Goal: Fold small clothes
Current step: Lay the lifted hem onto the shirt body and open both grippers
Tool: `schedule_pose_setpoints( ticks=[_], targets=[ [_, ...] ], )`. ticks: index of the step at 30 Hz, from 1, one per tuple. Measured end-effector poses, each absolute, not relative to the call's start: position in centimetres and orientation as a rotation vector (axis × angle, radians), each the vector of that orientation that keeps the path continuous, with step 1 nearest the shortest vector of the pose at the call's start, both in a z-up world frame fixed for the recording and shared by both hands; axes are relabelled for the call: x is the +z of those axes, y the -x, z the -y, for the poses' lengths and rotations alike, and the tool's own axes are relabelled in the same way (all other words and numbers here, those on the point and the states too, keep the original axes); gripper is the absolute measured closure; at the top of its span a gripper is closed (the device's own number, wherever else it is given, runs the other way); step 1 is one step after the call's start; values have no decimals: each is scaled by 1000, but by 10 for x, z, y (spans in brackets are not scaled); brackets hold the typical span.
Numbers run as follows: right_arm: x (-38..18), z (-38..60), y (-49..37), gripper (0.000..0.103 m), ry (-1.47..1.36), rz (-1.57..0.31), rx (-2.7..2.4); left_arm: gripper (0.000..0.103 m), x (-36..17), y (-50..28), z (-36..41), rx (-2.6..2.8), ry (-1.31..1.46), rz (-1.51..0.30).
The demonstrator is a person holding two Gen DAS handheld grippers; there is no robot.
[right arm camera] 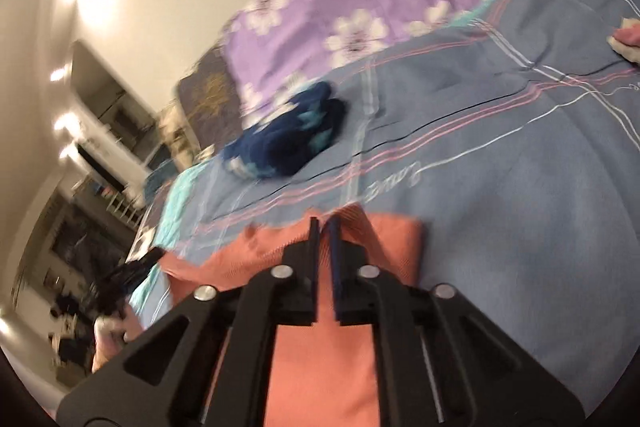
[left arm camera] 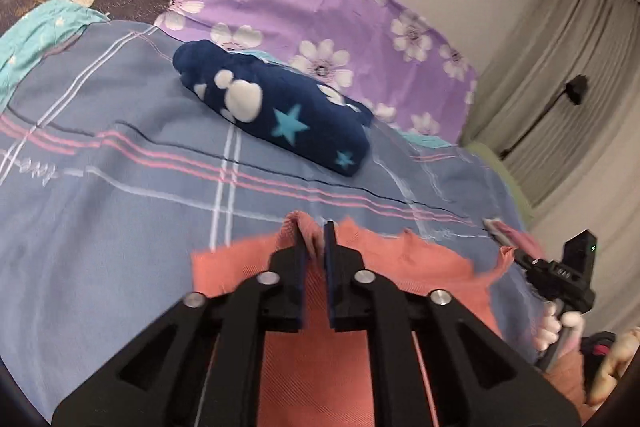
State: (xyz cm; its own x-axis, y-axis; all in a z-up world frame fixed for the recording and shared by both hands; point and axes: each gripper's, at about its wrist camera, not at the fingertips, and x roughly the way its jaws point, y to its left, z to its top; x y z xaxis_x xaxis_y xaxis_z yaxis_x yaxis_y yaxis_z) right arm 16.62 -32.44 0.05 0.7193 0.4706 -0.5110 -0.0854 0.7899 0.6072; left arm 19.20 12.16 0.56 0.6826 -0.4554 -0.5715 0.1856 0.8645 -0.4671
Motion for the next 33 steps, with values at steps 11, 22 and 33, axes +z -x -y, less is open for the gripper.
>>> schedule_pose_setpoints(
  ticks=[11, 22, 33],
  targets=[
    [-50, 334, -194, 71, -528, -829, 257, 54, -50, -229, -124, -294, 280, -919],
    [-22, 312, -190, 100, -401, -734, 265, 101, -11, -216, -107, -367, 209, -836],
    [-18, 301, -244, 92, -342, -777, 207, 100, -5, -264, -94, -301, 85, -847]
  ],
)
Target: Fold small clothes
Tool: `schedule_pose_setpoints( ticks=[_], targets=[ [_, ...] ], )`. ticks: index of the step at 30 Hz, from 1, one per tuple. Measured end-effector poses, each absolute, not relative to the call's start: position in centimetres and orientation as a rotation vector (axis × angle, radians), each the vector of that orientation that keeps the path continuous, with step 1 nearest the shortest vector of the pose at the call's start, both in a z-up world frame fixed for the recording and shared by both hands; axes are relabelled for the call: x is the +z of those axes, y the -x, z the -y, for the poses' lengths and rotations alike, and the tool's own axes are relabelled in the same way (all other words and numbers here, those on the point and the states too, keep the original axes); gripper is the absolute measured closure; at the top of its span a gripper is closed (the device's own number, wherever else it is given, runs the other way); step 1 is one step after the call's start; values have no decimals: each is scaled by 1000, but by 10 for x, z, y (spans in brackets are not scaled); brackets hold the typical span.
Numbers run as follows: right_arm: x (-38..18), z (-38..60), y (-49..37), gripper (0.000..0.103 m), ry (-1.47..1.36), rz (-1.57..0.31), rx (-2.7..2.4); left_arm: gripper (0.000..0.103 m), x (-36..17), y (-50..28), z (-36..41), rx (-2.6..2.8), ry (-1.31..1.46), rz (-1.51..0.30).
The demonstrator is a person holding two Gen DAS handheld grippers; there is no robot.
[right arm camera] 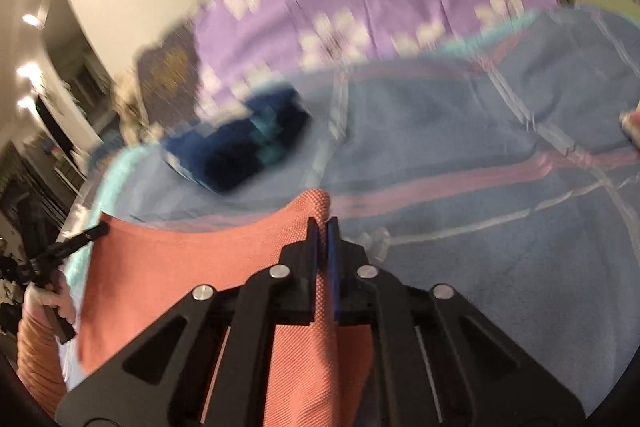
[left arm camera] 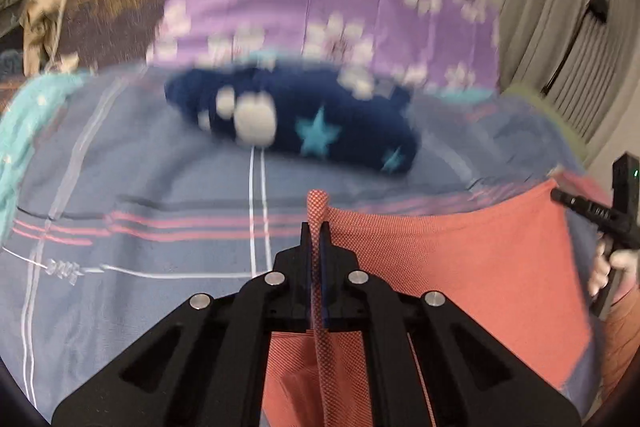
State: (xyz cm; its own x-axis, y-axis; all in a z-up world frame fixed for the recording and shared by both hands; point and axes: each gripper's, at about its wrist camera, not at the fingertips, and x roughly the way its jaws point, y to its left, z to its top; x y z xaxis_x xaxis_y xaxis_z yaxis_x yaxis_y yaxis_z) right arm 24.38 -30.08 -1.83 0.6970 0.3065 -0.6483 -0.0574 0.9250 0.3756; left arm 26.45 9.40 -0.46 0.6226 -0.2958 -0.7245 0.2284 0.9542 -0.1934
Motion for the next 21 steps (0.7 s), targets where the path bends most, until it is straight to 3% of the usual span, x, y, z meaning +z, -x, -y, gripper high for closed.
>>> schedule_pose_setpoints(
  ticks=[3, 5, 7, 10, 14, 21],
  targets=[
    [-52, 311, -243, 92, -401, -871, 164, 100, -33, -264, -95, -310, 100, -933],
    [-54, 315, -220, 90, -395, -863, 181, 94, -33, -247, -102, -329, 108, -915],
    [-50, 322, -191, 83, -373, -844, 184, 77, -24, -218, -117, -330, 126, -873],
    [-47, 331, -141, 82, -379, -831, 193, 68, -10, -158, -145, -353, 189, -812],
    [-54, 334, -71, 78, -404, -840, 199, 64, -20, -84, -156, -396, 211, -831],
    [-59, 318, -20, 75, -409, -838, 227, 64, -53, -35, -140, -464, 227, -912]
  ],
)
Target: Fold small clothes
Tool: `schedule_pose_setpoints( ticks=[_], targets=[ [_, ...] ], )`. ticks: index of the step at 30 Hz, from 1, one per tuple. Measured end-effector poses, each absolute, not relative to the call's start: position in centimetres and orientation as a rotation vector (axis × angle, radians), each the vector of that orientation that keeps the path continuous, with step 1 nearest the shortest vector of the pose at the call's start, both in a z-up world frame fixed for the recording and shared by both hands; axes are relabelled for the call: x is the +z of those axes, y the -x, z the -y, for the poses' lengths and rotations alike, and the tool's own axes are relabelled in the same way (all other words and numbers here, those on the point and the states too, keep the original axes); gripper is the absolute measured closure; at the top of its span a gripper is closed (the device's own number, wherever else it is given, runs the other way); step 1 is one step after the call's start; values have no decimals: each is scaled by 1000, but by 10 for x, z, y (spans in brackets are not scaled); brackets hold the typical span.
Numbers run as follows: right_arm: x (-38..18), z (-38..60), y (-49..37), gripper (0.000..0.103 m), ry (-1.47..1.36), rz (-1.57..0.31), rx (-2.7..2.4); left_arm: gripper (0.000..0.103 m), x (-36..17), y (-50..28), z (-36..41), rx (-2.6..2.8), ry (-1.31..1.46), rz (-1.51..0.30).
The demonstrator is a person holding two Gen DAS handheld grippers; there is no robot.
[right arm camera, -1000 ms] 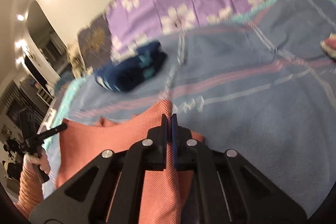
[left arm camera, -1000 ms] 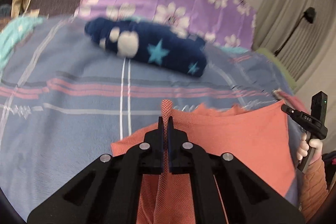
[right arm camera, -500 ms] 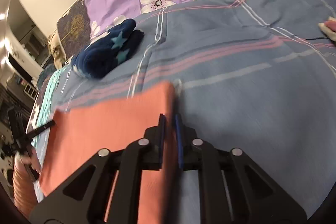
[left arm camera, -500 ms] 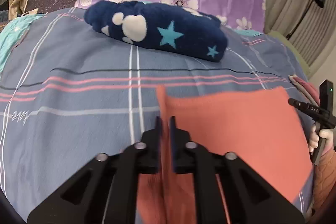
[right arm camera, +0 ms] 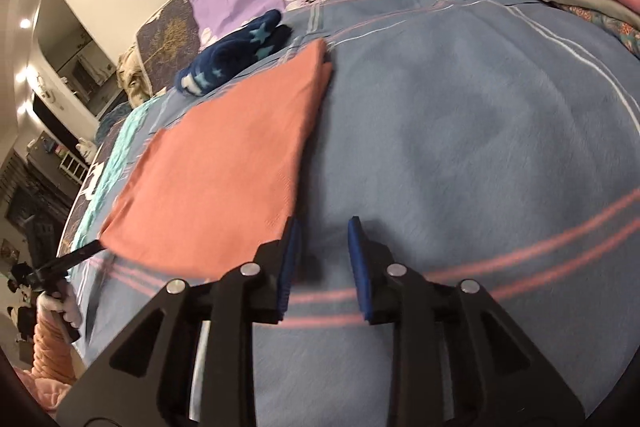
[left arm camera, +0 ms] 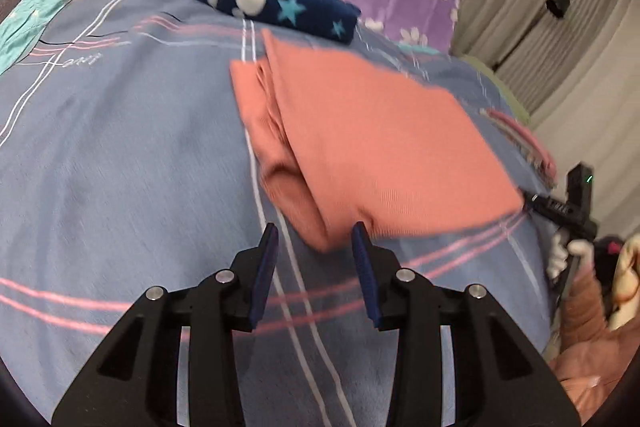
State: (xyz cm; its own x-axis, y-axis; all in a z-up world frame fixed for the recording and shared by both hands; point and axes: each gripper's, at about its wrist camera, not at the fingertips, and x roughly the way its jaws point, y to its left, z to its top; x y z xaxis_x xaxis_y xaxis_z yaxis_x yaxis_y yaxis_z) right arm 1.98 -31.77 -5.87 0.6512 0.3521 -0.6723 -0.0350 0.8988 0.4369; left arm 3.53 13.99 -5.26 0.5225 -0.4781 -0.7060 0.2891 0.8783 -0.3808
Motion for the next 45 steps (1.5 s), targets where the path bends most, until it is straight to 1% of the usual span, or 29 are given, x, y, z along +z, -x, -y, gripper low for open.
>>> schedule_pose_setpoints(
  ticks=[4, 5, 6, 7, 11, 15, 18, 21, 23, 24, 25, 29, 31, 32, 33, 34, 35, 37, 39, 42, 43, 44, 45],
  targets=[
    [-49, 304, -5, 74, -356, -824, 254, 65, -54, -36, -129, -499, 229, -883],
    [-48, 304, -1, 70, -365, -820, 264, 67, -54, -37, -127, -500, 224, -873],
    [-48, 304, 1, 64, -373, -820, 270, 93, -54, -39, -124, -504, 212, -864],
    [-49, 304, 3, 64, -374, -820, 267, 102, -53, -41, -122, -496, 201, -865],
    [-49, 305, 14, 64, -371, -816, 245, 101, -36, -34, -130, -429, 81, -839],
    [-50, 314, 19, 64, -393, -814, 226, 103, -46, -29, -153, -315, 28, -891],
    [-53, 312, 18, 64, -406, -825, 226, 103, -52, -22, -167, -283, 91, -907],
    [-52, 301, 15, 64, -372, -842, 247, 103, -47, -16, -161, -357, 170, -886],
    [-53, 296, 14, 63, -355, -851, 254, 95, -46, -16, -148, -445, 252, -895],
    [-54, 295, 13, 63, -354, -856, 256, 85, -47, -17, -142, -473, 287, -907],
    [-56, 295, 12, 63, -363, -861, 258, 77, -51, -20, -135, -510, 333, -927],
    [-65, 293, 7, 59, -404, -881, 271, 70, -70, -34, -113, -528, 387, -988],
    [-66, 293, -3, 56, -419, -872, 270, 71, -79, -48, -115, -477, 430, -994],
    [-66, 294, -8, 60, -431, -866, 270, 76, -82, -54, -121, -462, 482, -983],
    [-65, 294, -15, 95, -446, -865, 249, 95, -83, -59, -129, -441, 541, -967],
    [-65, 293, -18, 98, -448, -871, 236, 99, -82, -61, -132, -434, 568, -957],
    [-62, 293, -18, 98, -438, -872, 220, 99, -79, -60, -133, -421, 564, -945],
    [-60, 291, -14, 98, -392, -870, 197, 99, -71, -50, -124, -388, 452, -933],
    [-68, 293, -13, 97, -397, -906, 198, 99, -75, -44, -120, -368, 384, -959],
    [-77, 305, -11, 97, -486, -906, 227, 99, -80, -39, -131, -349, 413, -970],
    [-76, 306, -10, 96, -495, -902, 232, 99, -78, -37, -134, -336, 410, -966],
    [-74, 306, -10, 91, -496, -896, 238, 99, -74, -32, -135, -315, 382, -958],
    [-71, 306, -10, 89, -487, -890, 240, 99, -67, -31, -131, -286, 324, -946]
  ],
)
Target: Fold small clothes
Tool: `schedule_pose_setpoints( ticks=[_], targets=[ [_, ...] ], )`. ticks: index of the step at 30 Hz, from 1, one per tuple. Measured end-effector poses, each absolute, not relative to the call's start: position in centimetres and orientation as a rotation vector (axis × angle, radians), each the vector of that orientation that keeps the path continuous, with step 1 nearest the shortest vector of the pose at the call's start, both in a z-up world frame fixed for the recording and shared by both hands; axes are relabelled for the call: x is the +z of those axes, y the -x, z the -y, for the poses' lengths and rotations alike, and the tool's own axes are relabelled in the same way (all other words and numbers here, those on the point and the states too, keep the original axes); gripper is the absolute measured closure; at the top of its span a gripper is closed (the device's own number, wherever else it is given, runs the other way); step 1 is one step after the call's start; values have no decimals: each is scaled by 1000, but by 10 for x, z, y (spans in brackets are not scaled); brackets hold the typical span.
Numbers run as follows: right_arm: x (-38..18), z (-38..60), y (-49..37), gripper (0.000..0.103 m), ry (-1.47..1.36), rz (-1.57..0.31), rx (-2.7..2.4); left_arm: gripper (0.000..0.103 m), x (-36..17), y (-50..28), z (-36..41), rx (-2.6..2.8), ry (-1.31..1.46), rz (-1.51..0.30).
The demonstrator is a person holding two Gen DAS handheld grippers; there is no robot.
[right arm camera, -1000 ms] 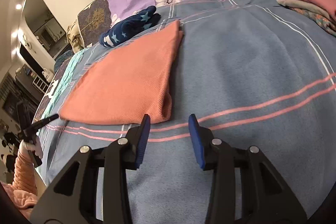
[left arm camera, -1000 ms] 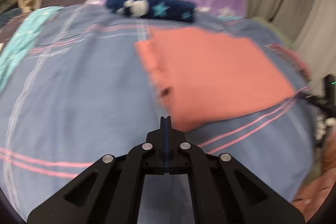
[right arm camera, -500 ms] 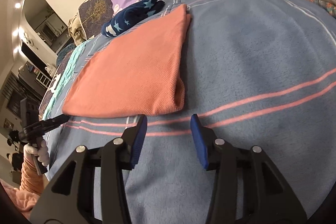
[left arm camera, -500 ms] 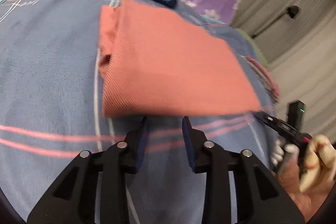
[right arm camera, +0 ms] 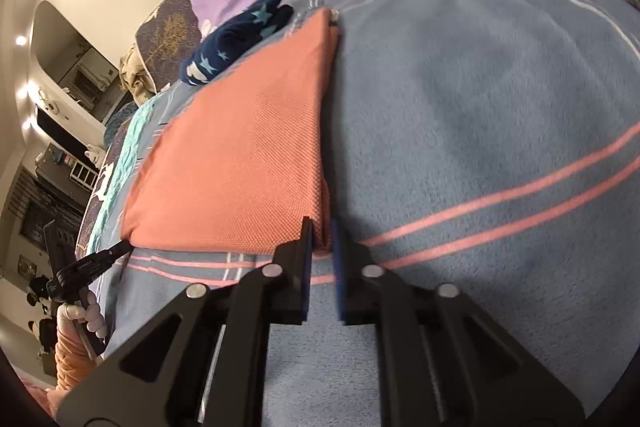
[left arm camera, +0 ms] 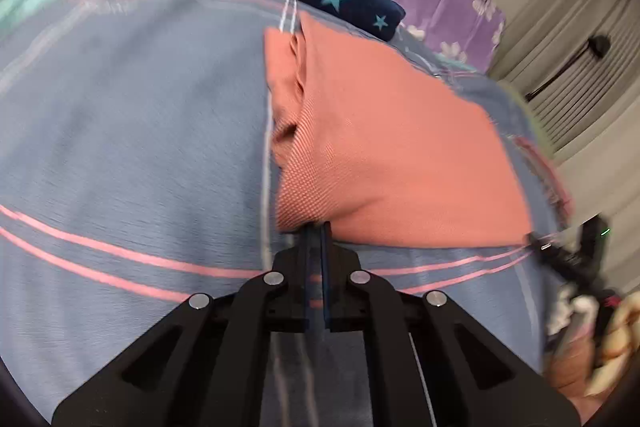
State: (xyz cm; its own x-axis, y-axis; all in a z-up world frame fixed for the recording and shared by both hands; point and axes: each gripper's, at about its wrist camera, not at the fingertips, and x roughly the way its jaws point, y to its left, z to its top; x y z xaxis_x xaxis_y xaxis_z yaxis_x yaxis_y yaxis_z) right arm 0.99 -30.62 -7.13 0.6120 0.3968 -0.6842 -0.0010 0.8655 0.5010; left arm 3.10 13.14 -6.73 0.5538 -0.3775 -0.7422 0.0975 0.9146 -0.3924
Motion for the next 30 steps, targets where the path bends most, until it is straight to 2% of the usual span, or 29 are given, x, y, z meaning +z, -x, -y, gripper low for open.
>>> schedule_pose_setpoints(
  ticks=[5, 8, 12, 15, 19, 30],
  targets=[
    [-57, 315, -21, 89, -456, -843, 222, 98, -29, -25, -96, -257, 111, -867],
    [-52, 320, -34, 89, -393, -845, 161, 90, -15, -27, -59, -347, 63, -850],
    [-57, 324, -54, 89, -361, -882, 183, 87, -12, -33, 32, -569, -43, -896],
    [-60, 325, -66, 89, -352, -909, 251, 78, -14, -37, 96, -711, -113, -927],
    [-61, 324, -78, 86, -352, -942, 375, 75, -21, -54, 161, -761, -181, -961],
    [-51, 320, -98, 86, -370, -970, 552, 64, -40, -66, 198, -725, -191, -1052]
  ],
)
